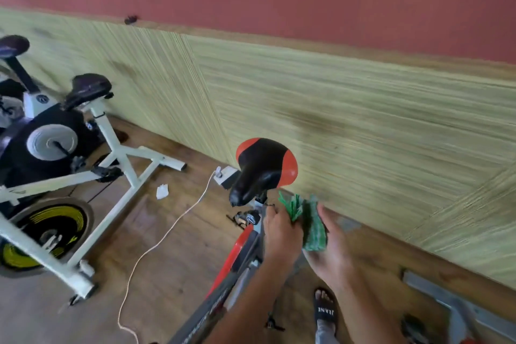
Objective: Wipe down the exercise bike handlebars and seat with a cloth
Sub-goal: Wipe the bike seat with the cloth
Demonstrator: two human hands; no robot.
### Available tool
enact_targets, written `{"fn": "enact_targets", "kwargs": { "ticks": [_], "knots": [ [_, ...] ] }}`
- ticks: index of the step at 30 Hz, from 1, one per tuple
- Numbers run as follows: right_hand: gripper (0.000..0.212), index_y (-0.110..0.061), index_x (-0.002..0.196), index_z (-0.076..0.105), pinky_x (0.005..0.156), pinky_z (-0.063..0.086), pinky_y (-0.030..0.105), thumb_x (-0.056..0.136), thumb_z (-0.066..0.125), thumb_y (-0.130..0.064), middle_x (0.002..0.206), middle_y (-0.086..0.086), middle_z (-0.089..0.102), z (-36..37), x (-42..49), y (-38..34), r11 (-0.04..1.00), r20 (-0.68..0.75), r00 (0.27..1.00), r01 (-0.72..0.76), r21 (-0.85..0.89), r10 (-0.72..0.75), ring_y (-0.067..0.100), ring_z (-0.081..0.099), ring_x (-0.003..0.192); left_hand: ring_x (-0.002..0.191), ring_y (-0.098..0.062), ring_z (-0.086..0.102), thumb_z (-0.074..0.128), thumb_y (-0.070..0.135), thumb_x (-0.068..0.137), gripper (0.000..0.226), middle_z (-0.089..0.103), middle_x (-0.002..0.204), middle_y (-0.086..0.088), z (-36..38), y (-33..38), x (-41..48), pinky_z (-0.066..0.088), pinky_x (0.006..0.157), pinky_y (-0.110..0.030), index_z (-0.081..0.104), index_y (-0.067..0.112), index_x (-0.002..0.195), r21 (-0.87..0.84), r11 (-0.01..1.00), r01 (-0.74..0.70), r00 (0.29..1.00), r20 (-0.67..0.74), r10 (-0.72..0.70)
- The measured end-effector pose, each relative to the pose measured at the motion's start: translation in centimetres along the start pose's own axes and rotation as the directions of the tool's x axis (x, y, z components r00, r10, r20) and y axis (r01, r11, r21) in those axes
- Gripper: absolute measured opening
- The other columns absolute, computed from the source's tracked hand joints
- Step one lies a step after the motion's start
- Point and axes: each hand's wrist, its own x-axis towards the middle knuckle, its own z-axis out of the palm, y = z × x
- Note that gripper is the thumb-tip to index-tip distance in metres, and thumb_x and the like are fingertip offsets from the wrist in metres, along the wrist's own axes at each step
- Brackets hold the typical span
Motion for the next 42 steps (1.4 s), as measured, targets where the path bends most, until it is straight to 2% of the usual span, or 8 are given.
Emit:
{"fn": "enact_targets", "kwargs": {
  "ticks": [8, 12, 17, 20, 23, 31, 38, 42],
  "knots": [
    [0.054, -0.013, 0.118, 0.069, 0.093, 0.051, 0.031, 0.086, 0.060, -0.055, 0.111, 0.002, 0.074, 1.7, 7.5, 0.1, 0.918, -0.071, 0.981, 0.141, -0.372, -0.179, 0.015, 0.069, 0.107, 0.094, -0.005, 0.064, 0.044, 0.034, 0.104, 0.026, 0.070, 0.096, 0.006, 1.1, 0.8, 3.4, 0.051, 0.087, -0.037, 0.065, 0.019, 0.101, -0.366, 0.931, -0.004, 1.000, -0.001, 0.004],
    [0.008, -0.015, 0.098, 0.072, 0.082, 0.053, 0.037, 0.094, 0.067, -0.020, 0.088, -0.001, 0.074, 2.4, 13.1, 3.6, 0.886, -0.191, 0.937, 0.191, -0.423, -0.293, 0.017, 0.070, 0.085, 0.079, -0.010, 0.068, 0.040, 0.053, 0.099, 0.048, 0.073, 0.083, 0.000, -1.1, -3.1, 7.7, 0.054, 0.076, -0.036, 0.072, 0.020, 0.086, -0.376, 0.922, 0.088, 0.992, 0.112, -0.049],
    [0.048, -0.034, 0.140, 0.044, 0.094, 0.051, 0.023, 0.099, 0.057, -0.013, 0.125, -0.017, 0.062, 5.8, 15.2, 9.9, 0.867, -0.364, 0.831, 0.251, -0.429, -0.421, -0.008, 0.061, 0.108, 0.099, -0.026, 0.055, 0.050, 0.016, 0.097, 0.020, 0.054, 0.092, 0.017, -5.2, -8.2, 13.5, 0.045, 0.090, -0.036, 0.070, 0.015, 0.100, -0.169, 0.984, -0.052, 0.914, -0.405, -0.022],
    [0.058, -0.021, 0.153, 0.031, 0.117, 0.035, 0.041, 0.100, 0.053, -0.030, 0.153, -0.002, 0.042, 9.2, 16.0, 14.5, 0.777, -0.336, 0.773, 0.300, -0.553, -0.537, 0.010, 0.043, 0.139, 0.103, -0.028, 0.064, 0.047, 0.019, 0.095, 0.025, 0.067, 0.098, 0.003, -6.0, -10.2, 17.0, 0.050, 0.097, -0.046, 0.068, 0.029, 0.104, -0.429, 0.883, 0.192, 0.970, -0.055, -0.238],
    [0.074, -0.010, 0.155, 0.028, 0.118, 0.031, 0.044, 0.093, 0.043, -0.049, 0.156, 0.012, 0.038, 11.2, 20.0, 13.6, 0.813, -0.490, 0.691, 0.255, -0.523, -0.532, 0.024, 0.039, 0.143, 0.094, -0.019, 0.069, 0.045, 0.007, 0.098, 0.030, 0.073, 0.098, -0.004, -6.3, -10.9, 18.4, 0.056, 0.082, -0.023, 0.071, 0.014, 0.111, -0.557, 0.774, 0.301, 0.952, 0.133, -0.275],
    [0.069, -0.018, 0.160, 0.002, 0.110, 0.017, 0.007, 0.105, 0.033, -0.045, 0.165, -0.003, 0.013, 11.3, 19.3, 15.2, 0.750, -0.426, 0.697, 0.245, -0.615, -0.577, 0.004, 0.016, 0.148, 0.093, -0.017, 0.071, 0.048, -0.001, 0.097, 0.032, 0.077, 0.100, -0.007, -7.6, -12.0, 18.9, 0.055, 0.087, -0.029, 0.072, 0.007, 0.117, -0.616, 0.704, 0.353, 0.935, 0.254, -0.247],
    [0.060, -0.012, 0.156, 0.017, 0.093, 0.032, 0.019, 0.106, 0.035, -0.040, 0.157, 0.014, 0.026, 8.5, 26.8, 7.1, 0.797, -0.711, 0.362, 0.235, -0.556, -0.603, 0.028, 0.039, 0.137, 0.110, -0.024, 0.068, 0.050, 0.003, 0.099, 0.033, 0.073, 0.116, -0.010, -6.6, -12.5, 18.2, 0.052, 0.100, -0.039, 0.066, 0.008, 0.127, -0.653, 0.655, 0.380, 0.925, 0.287, -0.250],
    [0.061, -0.018, 0.159, 0.014, 0.092, 0.030, 0.020, 0.107, 0.036, -0.042, 0.160, 0.011, 0.022, 8.8, 26.3, 4.9, 0.839, -0.739, 0.397, 0.262, -0.477, -0.544, 0.026, 0.036, 0.139, 0.117, -0.020, 0.065, 0.051, 0.005, 0.099, 0.035, 0.071, 0.121, -0.005, -5.8, -12.7, 18.2, 0.046, 0.108, -0.044, 0.064, 0.010, 0.131, -0.646, 0.674, 0.359, 0.933, 0.261, -0.247]
  ]
}}
